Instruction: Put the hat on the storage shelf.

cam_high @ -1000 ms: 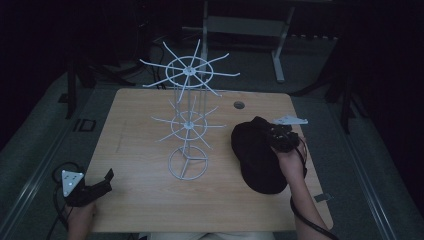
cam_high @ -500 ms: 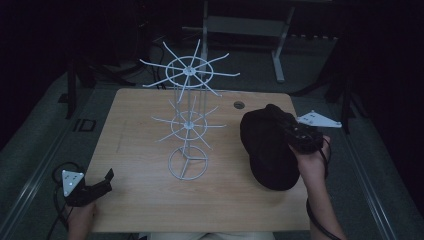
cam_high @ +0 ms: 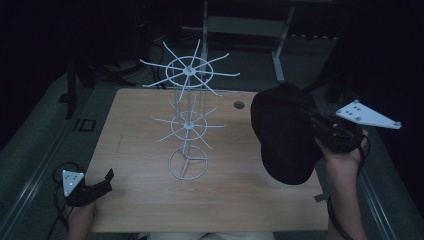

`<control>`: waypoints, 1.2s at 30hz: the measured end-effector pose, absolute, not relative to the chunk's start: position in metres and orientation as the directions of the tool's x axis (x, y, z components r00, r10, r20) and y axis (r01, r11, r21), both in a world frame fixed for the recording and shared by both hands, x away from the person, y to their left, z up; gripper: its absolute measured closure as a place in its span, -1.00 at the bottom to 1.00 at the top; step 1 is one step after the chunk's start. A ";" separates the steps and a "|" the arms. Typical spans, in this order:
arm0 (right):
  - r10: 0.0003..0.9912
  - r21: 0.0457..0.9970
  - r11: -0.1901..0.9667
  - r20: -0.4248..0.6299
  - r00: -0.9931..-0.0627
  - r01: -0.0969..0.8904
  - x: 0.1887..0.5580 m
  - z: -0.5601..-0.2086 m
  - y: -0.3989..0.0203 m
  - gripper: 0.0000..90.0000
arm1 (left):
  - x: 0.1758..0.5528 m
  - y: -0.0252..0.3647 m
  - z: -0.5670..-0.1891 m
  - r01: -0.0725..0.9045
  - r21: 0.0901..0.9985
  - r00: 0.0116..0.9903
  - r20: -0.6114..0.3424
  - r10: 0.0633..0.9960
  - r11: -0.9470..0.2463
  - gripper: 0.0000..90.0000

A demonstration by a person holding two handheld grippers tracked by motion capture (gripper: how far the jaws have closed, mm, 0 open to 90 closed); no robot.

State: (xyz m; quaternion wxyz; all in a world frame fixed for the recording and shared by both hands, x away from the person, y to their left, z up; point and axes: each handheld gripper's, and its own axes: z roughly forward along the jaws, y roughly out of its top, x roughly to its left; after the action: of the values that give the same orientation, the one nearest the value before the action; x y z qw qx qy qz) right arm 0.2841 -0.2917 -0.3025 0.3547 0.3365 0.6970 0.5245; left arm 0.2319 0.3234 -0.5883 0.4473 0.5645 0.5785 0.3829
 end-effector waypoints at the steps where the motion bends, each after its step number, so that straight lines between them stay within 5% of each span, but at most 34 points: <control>1: 0.839 0.972 0.218 -0.144 -0.525 0.082 0.281 -0.295 -0.292 0.85 | 0.232 0.323 -0.588 0.311 0.948 0.038 -0.084 0.996 0.068 -0.97; 16: 0.762 0.974 0.181 -0.228 -0.606 -0.138 0.242 -0.209 -0.252 0.85 | 0.232 0.323 -0.588 0.309 0.948 0.041 -0.085 0.995 0.069 -0.97; 36: 0.589 0.952 0.242 -0.298 -0.752 -0.187 0.237 -0.215 -0.169 0.85 | 0.232 0.324 -0.588 0.307 0.949 0.047 -0.090 0.995 0.071 -0.97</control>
State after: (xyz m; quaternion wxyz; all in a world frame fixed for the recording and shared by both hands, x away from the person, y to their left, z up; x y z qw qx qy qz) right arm 0.2374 -0.1689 -0.2151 0.3235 0.1396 0.7186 0.5995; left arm 0.2317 0.3239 -0.5884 0.4516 0.5651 0.5759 0.3808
